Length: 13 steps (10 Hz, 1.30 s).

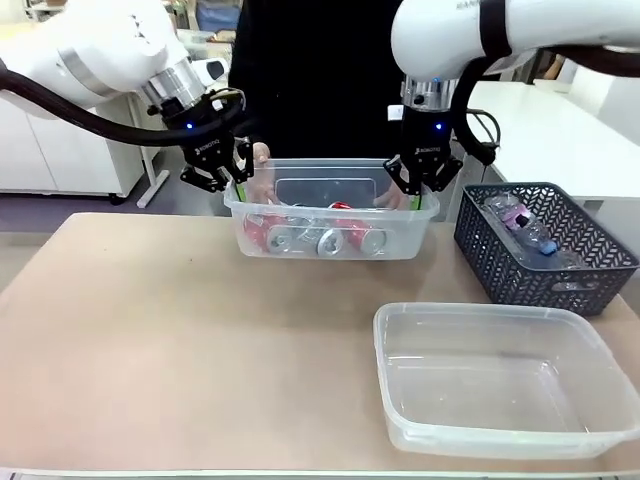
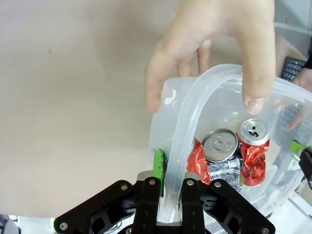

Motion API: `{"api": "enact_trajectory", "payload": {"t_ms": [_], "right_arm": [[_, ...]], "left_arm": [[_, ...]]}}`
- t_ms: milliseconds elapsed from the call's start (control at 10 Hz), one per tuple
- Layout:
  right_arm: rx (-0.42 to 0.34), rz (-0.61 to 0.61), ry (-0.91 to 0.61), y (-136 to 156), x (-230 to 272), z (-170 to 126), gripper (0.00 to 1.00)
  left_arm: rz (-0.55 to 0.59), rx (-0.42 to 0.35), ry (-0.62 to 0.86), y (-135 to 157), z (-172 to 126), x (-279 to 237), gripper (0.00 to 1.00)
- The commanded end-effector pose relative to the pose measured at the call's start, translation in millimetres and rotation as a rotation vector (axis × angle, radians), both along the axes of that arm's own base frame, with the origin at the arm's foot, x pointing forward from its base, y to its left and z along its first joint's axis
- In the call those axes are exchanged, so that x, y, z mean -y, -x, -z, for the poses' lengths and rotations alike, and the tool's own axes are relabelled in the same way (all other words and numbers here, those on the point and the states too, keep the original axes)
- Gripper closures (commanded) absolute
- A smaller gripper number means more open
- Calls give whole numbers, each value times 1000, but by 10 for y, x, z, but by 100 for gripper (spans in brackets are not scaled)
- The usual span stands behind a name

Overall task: Sort the waste into each basket.
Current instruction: Offer the picked Organizing box to the human, then release the Organizing box you were holding.

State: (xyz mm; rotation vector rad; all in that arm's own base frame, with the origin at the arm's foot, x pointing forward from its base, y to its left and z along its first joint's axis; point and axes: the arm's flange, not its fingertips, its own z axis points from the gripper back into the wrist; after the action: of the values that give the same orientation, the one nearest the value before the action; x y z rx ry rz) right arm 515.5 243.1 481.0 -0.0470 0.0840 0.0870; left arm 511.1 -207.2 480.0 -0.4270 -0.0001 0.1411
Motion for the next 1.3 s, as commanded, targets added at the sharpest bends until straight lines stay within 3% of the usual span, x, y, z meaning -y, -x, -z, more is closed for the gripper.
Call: {"api": "enact_trajectory", "payload": {"t_ms": [0, 900, 1000, 1100, 1200], "right_arm": [[10, 0, 1, 7, 8, -49, 96], [10, 0, 1, 7, 8, -49, 96], [21, 11, -7, -35, 38, -90, 78], [28, 0, -27, 62, 103, -159, 39], [35, -11, -62, 128, 163, -209, 20]], "left_arm": [[8, 28, 5, 42, -75, 3, 94], [8, 28, 5, 42, -75, 3, 94], [9, 1, -7, 12, 4, 9, 94], [23, 16, -33, 50, -34, 26, 37], [35, 37, -39, 95, -90, 48, 37]]}}
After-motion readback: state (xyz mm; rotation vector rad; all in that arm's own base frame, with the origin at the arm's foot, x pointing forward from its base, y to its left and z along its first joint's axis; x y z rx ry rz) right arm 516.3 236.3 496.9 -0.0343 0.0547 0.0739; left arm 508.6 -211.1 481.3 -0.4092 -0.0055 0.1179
